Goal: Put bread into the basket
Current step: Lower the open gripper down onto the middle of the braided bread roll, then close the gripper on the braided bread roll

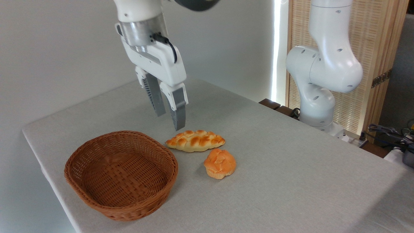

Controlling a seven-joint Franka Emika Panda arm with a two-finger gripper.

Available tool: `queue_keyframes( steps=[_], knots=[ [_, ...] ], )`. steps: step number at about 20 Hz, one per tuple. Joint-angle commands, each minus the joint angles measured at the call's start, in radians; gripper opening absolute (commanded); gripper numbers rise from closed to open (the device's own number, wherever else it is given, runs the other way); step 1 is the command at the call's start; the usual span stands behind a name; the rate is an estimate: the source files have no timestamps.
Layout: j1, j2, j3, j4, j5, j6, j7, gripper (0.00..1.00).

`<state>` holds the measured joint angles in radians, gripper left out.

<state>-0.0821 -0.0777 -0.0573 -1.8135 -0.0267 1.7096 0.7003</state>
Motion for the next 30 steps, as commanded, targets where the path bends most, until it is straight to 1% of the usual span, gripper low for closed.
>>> queue_keyframes(
  steps=[1, 3, 6, 7, 8, 11, 13, 15, 16, 21, 22, 23, 25, 27, 28, 30],
  knots=[
    [-0.013, -0.145, -0.053, -0.263, -0.009, 0.143, -0.005, 1.0],
    [-0.045, -0.145, -0.067, -0.318, -0.007, 0.172, -0.004, 1.0],
    [-0.065, -0.142, -0.068, -0.368, 0.007, 0.176, 0.019, 1.0],
    [-0.082, -0.137, -0.068, -0.38, 0.008, 0.18, 0.057, 1.0],
    [-0.085, -0.132, -0.068, -0.395, 0.008, 0.194, 0.105, 1.0],
    [-0.087, -0.131, -0.07, -0.441, 0.008, 0.238, 0.232, 1.0],
    [-0.093, -0.123, -0.072, -0.455, 0.008, 0.242, 0.318, 1.0],
    [-0.094, -0.116, -0.072, -0.478, 0.008, 0.24, 0.436, 1.0],
    [-0.094, -0.116, -0.07, -0.489, 0.007, 0.24, 0.467, 1.0],
    [-0.097, -0.102, -0.07, -0.494, 0.008, 0.26, 0.49, 1.0],
    [-0.097, -0.097, -0.072, -0.495, 0.008, 0.268, 0.49, 0.98],
    [-0.1, -0.097, -0.072, -0.497, 0.008, 0.281, 0.487, 0.9],
    [-0.102, -0.096, -0.07, -0.497, 0.008, 0.292, 0.484, 0.6],
    [-0.102, -0.093, -0.072, -0.497, 0.008, 0.294, 0.484, 0.38],
    [-0.102, -0.091, -0.072, -0.497, 0.007, 0.294, 0.484, 0.3],
    [-0.102, -0.091, -0.072, -0.497, 0.007, 0.294, 0.484, 0.25]
  ],
)
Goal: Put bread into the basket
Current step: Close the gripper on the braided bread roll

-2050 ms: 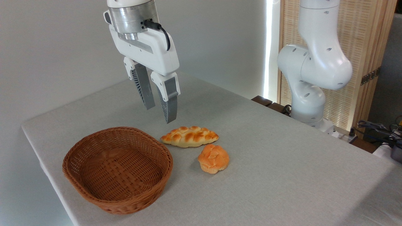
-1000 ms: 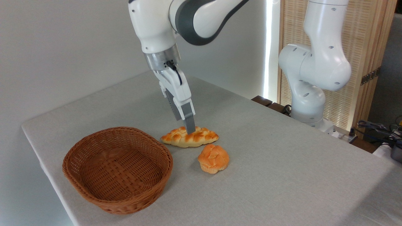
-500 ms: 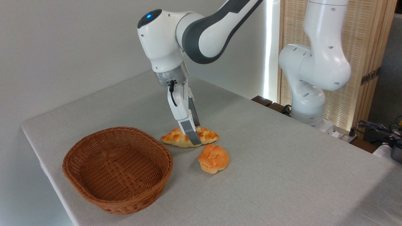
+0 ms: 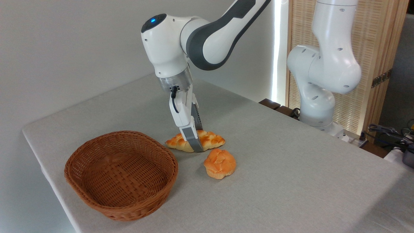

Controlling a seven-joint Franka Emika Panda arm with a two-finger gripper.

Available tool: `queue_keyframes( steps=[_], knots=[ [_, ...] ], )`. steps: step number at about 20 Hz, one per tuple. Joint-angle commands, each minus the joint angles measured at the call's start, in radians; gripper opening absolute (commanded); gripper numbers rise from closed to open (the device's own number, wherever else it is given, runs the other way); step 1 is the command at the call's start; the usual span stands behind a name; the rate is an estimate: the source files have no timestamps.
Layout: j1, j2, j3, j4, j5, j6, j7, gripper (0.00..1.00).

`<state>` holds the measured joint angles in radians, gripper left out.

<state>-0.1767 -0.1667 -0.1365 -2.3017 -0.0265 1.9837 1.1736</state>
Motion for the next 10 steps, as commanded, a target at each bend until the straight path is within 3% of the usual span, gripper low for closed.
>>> queue_keyframes(
  steps=[1, 10],
  knots=[
    [-0.007, -0.002, 0.006, -0.008, 0.008, 0.02, 0.011, 0.25],
    [-0.006, -0.007, -0.009, -0.001, 0.007, -0.012, -0.002, 0.25]
  ],
)
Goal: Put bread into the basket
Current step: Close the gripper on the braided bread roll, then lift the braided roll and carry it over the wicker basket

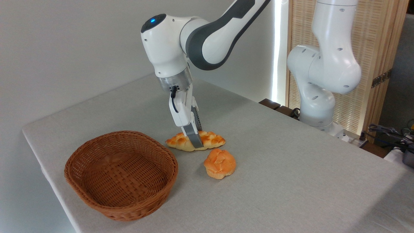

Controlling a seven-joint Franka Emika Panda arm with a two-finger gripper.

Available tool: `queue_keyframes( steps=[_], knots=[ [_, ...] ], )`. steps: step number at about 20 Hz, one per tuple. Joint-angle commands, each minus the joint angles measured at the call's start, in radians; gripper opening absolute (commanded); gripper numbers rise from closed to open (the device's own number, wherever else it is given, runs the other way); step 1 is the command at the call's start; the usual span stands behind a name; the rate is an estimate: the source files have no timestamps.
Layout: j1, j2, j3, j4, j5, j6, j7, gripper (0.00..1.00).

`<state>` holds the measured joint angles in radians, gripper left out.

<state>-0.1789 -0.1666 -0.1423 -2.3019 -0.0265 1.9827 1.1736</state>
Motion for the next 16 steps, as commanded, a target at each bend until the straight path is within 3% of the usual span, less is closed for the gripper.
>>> queue_keyframes(
  steps=[1, 6, 10, 14, 16],
  knots=[
    [-0.004, -0.008, -0.005, 0.002, 0.007, -0.025, -0.006, 0.25],
    [-0.004, -0.004, -0.002, 0.131, 0.008, -0.223, -0.011, 0.28],
    [0.007, 0.028, 0.055, 0.307, -0.013, -0.303, -0.022, 0.32],
    [0.006, 0.134, 0.135, 0.491, -0.191, -0.309, -0.165, 0.33],
    [0.006, 0.202, 0.135, 0.576, -0.208, -0.268, -0.265, 0.34]
  ],
)
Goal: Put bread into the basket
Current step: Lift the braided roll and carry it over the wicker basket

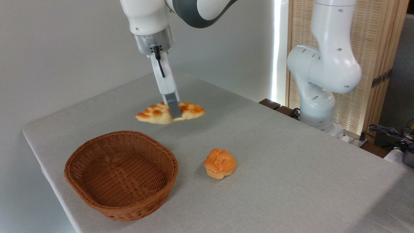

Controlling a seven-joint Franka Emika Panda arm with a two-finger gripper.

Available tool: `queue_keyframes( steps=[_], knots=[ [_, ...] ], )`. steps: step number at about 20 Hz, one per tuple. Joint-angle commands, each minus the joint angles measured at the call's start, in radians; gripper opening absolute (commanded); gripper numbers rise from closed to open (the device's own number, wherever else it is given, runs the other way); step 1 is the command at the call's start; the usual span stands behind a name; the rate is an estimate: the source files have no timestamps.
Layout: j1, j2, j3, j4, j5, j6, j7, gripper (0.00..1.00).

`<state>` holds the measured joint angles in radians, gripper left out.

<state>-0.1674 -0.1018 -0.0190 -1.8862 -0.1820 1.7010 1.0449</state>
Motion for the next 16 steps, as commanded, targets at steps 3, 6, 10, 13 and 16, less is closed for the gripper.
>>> queue_keyframes(
  steps=[3, 6, 10, 13, 16],
  knots=[
    [-0.006, 0.203, -0.005, 0.19, -0.053, 0.19, -0.326, 0.37],
    [-0.006, 0.243, -0.029, 0.19, -0.045, 0.337, -0.361, 0.37],
    [-0.007, 0.281, -0.044, 0.184, -0.021, 0.394, -0.348, 0.53],
    [-0.006, 0.322, -0.074, 0.18, 0.039, 0.414, -0.364, 0.86],
    [-0.006, 0.349, -0.107, 0.17, 0.048, 0.489, -0.405, 0.93]
  ],
)
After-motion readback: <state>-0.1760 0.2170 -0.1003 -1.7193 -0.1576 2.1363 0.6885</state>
